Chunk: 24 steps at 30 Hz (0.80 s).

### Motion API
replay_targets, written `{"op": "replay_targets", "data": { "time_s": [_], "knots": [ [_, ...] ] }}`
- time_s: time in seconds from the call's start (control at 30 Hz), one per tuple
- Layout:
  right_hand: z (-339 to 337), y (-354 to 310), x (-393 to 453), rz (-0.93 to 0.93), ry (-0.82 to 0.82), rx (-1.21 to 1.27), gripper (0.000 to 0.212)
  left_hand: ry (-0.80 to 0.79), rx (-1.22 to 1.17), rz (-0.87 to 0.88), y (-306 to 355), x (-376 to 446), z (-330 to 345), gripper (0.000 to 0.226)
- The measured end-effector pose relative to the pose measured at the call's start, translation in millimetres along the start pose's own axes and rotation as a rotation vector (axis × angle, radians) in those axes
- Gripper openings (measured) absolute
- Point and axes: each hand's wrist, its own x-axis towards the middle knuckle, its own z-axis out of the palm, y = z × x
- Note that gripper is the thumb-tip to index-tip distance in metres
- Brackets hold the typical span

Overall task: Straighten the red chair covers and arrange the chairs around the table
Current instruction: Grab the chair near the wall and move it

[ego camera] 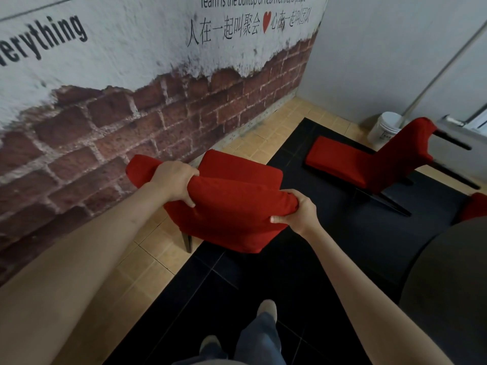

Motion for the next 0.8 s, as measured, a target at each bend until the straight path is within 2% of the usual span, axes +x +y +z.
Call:
{"op": "replay_targets", "data": {
  "time_s": [0.23,0.53,0.8],
  "knots": [
    [25.5,-14.0,7.8,0.012,0.017,0.003,0.070,-0.063,0.030,-0.023,-25.1,6.9,-8.1,0.049],
    [62.2,-39.3,29.2,0.043,0.024,0.017,0.071,-0.050,0.134,-0.074,-60.4,22.4,-18.9,0.052],
    [64.5,-37.6,34.0,0.035,0.000,0.003,0.072,-0.022,0.131,-0.089,-64.1,22.0,-13.5,0.058]
  ]
}}
